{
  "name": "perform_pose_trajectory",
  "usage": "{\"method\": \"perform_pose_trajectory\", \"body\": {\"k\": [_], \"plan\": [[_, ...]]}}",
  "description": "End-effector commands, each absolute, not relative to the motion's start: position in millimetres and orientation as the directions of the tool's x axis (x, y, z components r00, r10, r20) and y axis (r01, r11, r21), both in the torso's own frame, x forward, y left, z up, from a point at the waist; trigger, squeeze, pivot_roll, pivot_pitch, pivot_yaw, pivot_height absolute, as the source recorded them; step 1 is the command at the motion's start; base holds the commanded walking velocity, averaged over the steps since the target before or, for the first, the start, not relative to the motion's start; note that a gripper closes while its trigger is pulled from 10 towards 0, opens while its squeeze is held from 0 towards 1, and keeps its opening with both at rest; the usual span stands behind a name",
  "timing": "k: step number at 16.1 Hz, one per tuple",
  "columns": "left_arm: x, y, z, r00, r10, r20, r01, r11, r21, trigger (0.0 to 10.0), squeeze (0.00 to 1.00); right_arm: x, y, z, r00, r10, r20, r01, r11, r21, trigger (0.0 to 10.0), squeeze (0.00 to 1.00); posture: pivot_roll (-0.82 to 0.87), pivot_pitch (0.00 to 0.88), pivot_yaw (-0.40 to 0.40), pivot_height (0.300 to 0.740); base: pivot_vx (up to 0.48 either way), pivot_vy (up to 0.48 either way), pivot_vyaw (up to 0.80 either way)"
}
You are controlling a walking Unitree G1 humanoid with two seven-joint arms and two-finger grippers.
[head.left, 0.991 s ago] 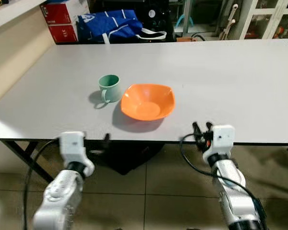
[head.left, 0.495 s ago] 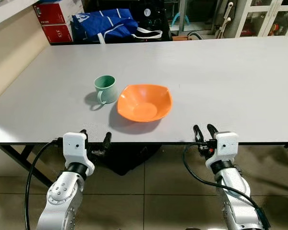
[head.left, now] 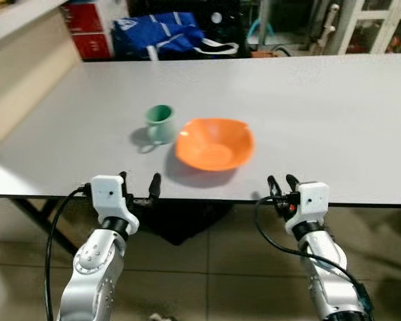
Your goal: Setting the table
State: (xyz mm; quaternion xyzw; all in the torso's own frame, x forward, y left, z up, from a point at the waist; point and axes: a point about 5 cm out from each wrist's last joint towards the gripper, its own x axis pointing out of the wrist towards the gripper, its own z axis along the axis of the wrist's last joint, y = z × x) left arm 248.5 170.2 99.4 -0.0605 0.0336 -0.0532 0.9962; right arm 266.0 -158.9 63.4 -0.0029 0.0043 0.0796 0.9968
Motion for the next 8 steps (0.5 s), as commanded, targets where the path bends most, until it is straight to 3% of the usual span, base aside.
{"method": "perform_pose_trajectory", "body": {"k": [1, 8], "plan": [[248.8, 173.8, 99.9, 0.994, -0.083, -0.073, 0.072, 0.988, -0.138, 10.0, 0.0, 268.6, -153.8, 64.8, 0.984, 0.18, -0.002, -0.18, 0.984, -0.001, 10.0, 0.0, -0.18, 0.0, 0.097, 0.74, 0.0, 0.454, 0.0], [255.0, 179.0, 103.0, 0.993, -0.053, -0.101, 0.035, 0.984, -0.174, 10.0, 0.0, 273.0, -151.0, 65.7, 0.981, 0.192, -0.005, -0.192, 0.981, 0.001, 10.0, 0.0, -0.16, 0.0, 0.096, 0.74, 0.0, 0.459, 0.0]]}}
